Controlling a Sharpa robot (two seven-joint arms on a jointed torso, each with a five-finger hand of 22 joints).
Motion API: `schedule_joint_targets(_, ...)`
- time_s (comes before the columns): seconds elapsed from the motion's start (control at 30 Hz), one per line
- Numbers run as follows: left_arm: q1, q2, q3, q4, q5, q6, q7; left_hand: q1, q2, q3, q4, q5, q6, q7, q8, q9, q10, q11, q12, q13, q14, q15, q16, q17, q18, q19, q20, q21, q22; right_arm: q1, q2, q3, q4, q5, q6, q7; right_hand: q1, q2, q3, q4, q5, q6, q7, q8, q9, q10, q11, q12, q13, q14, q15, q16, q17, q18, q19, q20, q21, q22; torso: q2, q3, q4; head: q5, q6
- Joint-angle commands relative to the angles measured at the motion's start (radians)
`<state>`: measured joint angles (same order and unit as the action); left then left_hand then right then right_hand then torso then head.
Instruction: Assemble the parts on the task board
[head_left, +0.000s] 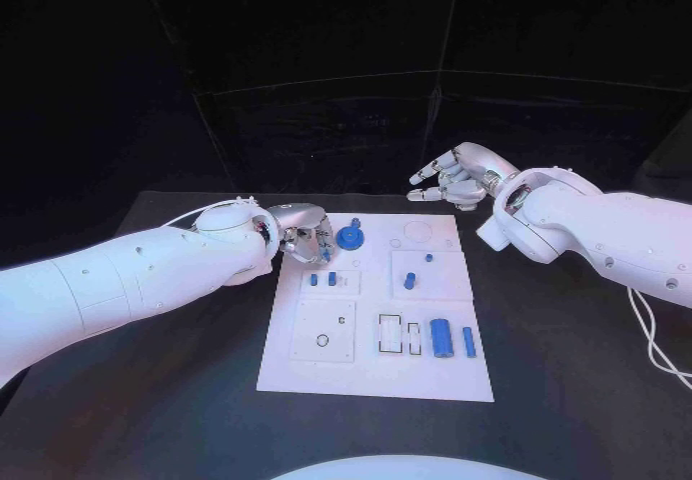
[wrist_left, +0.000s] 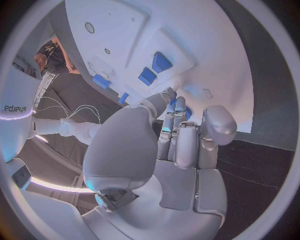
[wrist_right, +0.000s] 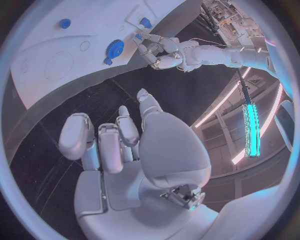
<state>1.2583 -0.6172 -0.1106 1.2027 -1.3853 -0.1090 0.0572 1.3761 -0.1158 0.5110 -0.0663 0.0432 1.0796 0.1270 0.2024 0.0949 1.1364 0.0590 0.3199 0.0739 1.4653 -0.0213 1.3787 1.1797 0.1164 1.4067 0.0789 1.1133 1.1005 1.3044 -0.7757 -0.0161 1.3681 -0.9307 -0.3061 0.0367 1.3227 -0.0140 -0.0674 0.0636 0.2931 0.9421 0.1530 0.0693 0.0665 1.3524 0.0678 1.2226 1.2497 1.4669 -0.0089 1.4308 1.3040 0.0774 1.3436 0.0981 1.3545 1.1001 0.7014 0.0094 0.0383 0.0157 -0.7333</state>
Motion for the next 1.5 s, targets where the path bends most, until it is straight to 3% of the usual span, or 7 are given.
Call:
schedule_joint_targets(0.03,0.001,0.003,0.001,0.0,0.006,0.033,-0.007,-0.01,0.002,0.005,-0.002,0.005,0.004,0.001,-0.004,-0.002,0.008,0.001,-0.007,-0.001,0.024,0.0,0.001,-0.002,-0.008,-0.004,0.001,0.003,0.0,0.002,0.001,0.001,0.001,-0.001,0.005,0.007,-0.005,0.005,-0.005,0.002,0.004,0.004,0.002,0.004,0.001,-0.005,-0.002,-0.003,0.001,0.048,-0.003,-0.004,0.001,0.016,-0.004,-0.003,-0.006,-0.001,0.0,0.0,0.0007,0.001,-0.001)
schedule_joint_targets(0.77,-0.001,0.01,0.0,0.0,0.0,0.043,-0.019,-0.015,-0.004,0.004,-0.006,0.004,0.003,0.002,-0.009,-0.004,0.008,0.001,-0.014,-0.003,0.024,0.0,0.002,-0.001,-0.008,-0.004,0.001,0.006,0.004,0.002,0.002,0.001,0.0,-0.001,0.005,0.007,-0.005,0.005,-0.005,0.002,0.004,0.004,0.002,0.004,0.001,-0.005,-0.002,-0.003,0.001,0.048,-0.003,-0.004,0.001,0.016,-0.004,-0.003,-0.006,-0.001,0.001,0.0,-0.0002,0.001,-0.004)
schedule_joint_targets(1.2,-0.001,0.009,0.0,-0.003,-0.001,0.049,-0.043,-0.045,-0.036,-0.003,-0.009,0.004,-0.085,0.025,-0.079,-0.031,-0.06,0.03,-0.085,-0.012,0.018,0.023,-0.007,-0.025,-0.007,-0.016,0.017,-0.012,-0.009,0.002,-0.001,0.001,0.0,-0.001,0.005,0.003,-0.005,0.006,-0.006,0.002,0.006,0.004,0.002,0.004,0.001,-0.011,-0.002,-0.012,-0.008,0.047,-0.003,-0.007,-0.004,0.018,-0.008,-0.003,-0.01,-0.008,-0.001,-0.0001,0.0009,-0.001,-0.006)
schedule_joint_targets(1.5,-0.001,0.003,0.0,0.0,-0.001,0.035,-0.04,-0.048,-0.04,-0.003,-0.011,0.004,-0.107,0.023,-0.096,-0.032,-0.063,0.028,-0.096,-0.01,0.017,0.022,-0.008,-0.029,-0.005,-0.018,0.019,-0.013,-0.009,0.002,-0.004,0.001,-0.002,-0.004,0.01,-0.006,0.007,0.012,-0.014,0.005,0.006,0.001,0.0,0.003,0.001,-0.131,-0.005,-0.215,-0.189,0.043,-0.005,-0.021,-0.019,0.024,-0.022,-0.004,-0.031,-0.043,-0.001,-0.0009,0.0008,-0.003,-0.006)
